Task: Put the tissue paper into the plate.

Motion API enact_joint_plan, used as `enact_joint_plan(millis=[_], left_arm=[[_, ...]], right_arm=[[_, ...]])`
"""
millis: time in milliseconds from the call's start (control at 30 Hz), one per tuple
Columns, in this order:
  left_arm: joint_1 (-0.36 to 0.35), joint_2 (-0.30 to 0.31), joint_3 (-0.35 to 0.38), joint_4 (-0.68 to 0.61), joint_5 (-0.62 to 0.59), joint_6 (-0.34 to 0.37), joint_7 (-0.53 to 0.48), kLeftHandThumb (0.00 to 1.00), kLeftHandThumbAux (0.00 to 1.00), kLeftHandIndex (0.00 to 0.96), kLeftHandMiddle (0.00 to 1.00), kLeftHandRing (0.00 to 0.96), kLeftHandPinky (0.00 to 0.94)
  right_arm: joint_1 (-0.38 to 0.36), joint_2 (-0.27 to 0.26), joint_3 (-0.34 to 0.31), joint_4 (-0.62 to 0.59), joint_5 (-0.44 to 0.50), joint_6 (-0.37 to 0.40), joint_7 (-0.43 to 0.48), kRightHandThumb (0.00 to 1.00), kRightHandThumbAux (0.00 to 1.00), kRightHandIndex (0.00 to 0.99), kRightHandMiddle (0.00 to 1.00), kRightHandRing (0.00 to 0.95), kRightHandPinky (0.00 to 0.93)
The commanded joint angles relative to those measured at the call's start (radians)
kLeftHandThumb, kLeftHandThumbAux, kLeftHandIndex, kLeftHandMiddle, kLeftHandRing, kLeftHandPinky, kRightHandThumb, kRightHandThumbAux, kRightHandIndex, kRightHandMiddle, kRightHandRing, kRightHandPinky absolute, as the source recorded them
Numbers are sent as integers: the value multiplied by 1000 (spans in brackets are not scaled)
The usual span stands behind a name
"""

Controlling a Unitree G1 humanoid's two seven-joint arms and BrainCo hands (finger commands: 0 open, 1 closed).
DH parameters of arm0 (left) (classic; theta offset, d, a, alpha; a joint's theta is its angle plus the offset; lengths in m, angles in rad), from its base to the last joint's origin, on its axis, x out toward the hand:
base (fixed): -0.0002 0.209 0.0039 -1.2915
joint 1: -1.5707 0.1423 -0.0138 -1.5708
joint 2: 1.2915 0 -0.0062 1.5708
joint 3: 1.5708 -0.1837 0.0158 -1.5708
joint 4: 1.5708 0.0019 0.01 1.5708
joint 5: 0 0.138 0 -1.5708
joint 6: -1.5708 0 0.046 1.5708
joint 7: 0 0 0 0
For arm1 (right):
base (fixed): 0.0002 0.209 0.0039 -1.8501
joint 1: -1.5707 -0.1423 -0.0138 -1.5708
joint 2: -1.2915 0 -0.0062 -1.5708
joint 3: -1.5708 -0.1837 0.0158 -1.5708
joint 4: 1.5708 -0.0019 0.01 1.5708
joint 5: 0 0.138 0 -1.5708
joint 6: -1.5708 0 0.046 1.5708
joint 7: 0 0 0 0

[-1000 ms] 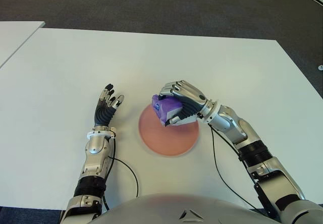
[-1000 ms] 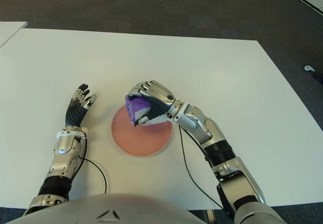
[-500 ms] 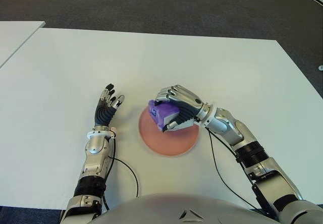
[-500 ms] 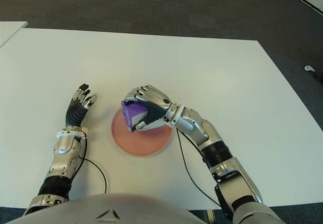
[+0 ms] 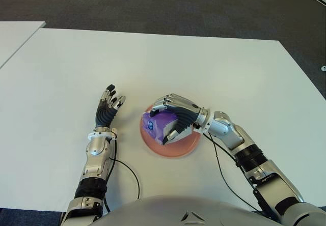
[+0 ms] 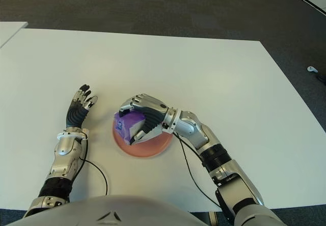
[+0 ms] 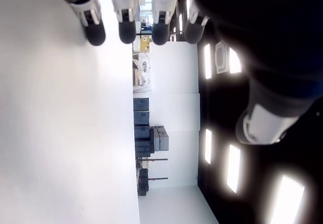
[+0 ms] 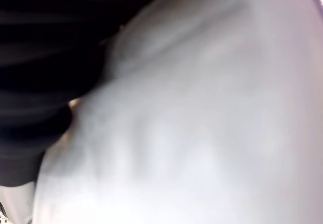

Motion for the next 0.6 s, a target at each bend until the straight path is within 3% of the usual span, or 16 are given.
enact_joint_plan(millis=[33,100,300,467,600], left_arm=[[11,-1,-11,6,4,26,-12,0,574,6,9,0,0],[9,-1,-12,9,6,27,-10,0,575,5,9,0,0],[1,0,-11,16,11,41,-1,0,578,6,16,0,0],[-1,-2,-10,18,8,48,-4,0,576,7,15,0,0],[-1,-1,-10,20,10,52,-4,0,576,7,4,0,0]], right_arm=[[2,-26,25,-28,12,17,96,418,625,303,422,401,345],[4,-35,27,-51,15,40,132,311,606,259,373,349,297],[36,-51,15,-135,-3,119,193,135,584,142,221,207,178],[44,-62,10,-176,-59,148,199,58,579,69,110,88,55],[46,-72,9,-197,-109,149,192,12,506,14,23,18,11]])
